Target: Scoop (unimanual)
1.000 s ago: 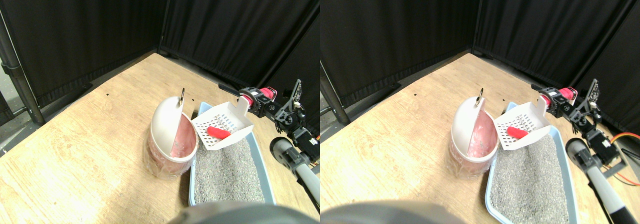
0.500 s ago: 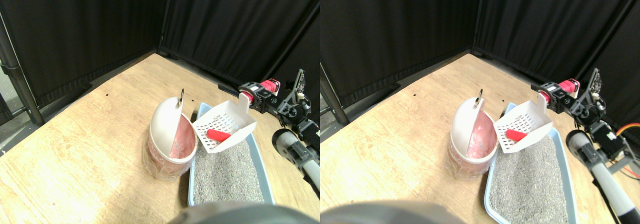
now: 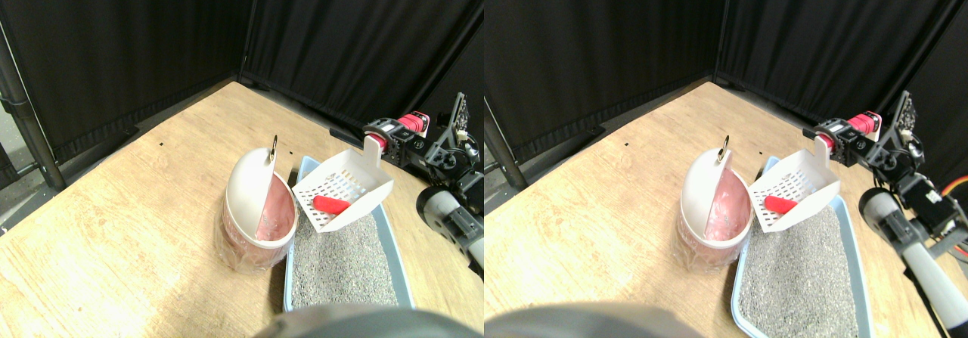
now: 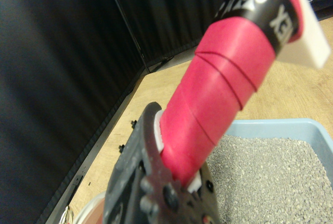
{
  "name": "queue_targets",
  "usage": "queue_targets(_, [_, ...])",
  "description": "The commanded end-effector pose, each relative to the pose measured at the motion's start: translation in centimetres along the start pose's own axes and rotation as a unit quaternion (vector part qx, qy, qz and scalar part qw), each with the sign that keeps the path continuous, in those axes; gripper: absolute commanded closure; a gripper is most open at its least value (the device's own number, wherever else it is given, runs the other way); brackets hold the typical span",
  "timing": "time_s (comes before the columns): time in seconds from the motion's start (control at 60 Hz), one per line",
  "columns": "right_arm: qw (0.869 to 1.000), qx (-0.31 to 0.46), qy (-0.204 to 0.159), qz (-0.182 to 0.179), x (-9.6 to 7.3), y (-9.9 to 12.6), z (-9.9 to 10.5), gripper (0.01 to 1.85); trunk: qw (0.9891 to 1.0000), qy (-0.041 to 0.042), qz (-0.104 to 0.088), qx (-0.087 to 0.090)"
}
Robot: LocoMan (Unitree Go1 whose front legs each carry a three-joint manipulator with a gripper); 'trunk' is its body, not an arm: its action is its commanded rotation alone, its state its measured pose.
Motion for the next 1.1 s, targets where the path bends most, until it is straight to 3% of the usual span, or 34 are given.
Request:
queue_targets(0.017, [1.000,0.000,-0.019,-0.006,0.0,0.1,0.4,1.81,0.9996,-0.0108,0.026,-0.007])
queue_targets(0.2, [0.999,-0.019,-0.046,-0.022,0.3,0.4,-0.1,1.81,0.9996,-0.0091,0.025,-0.006])
queue_targets(0.317, [0.995,-0.025,-0.095,-0.020,1.1,0.8,-1.2,1.76,0.9996,-0.0103,0.023,-0.008])
queue_targets(0.333, [0.991,-0.020,-0.133,-0.014,1.4,0.9,-1.8,1.72,0.9996,-0.0103,0.023,-0.008])
queue_targets(0.4, [0.989,-0.016,-0.145,-0.011,1.6,1.1,-2.3,1.68,0.9996,-0.0103,0.023,-0.008])
queue_targets(0.483, [0.989,-0.036,-0.142,-0.020,1.6,1.4,-2.4,1.81,0.9997,-0.0085,0.022,-0.008])
queue_targets(0.567, [0.988,-0.046,-0.145,-0.025,1.5,1.6,-2.3,1.81,0.9997,-0.0079,0.022,-0.009])
queue_targets(0.767, [0.993,-0.033,-0.105,-0.039,0.9,1.1,-1.1,1.81,0.9997,-0.0094,0.021,-0.009])
queue_targets(1.1, [0.992,-0.023,-0.109,-0.056,0.2,-0.3,0.5,1.79,0.9998,-0.0067,0.018,-0.009])
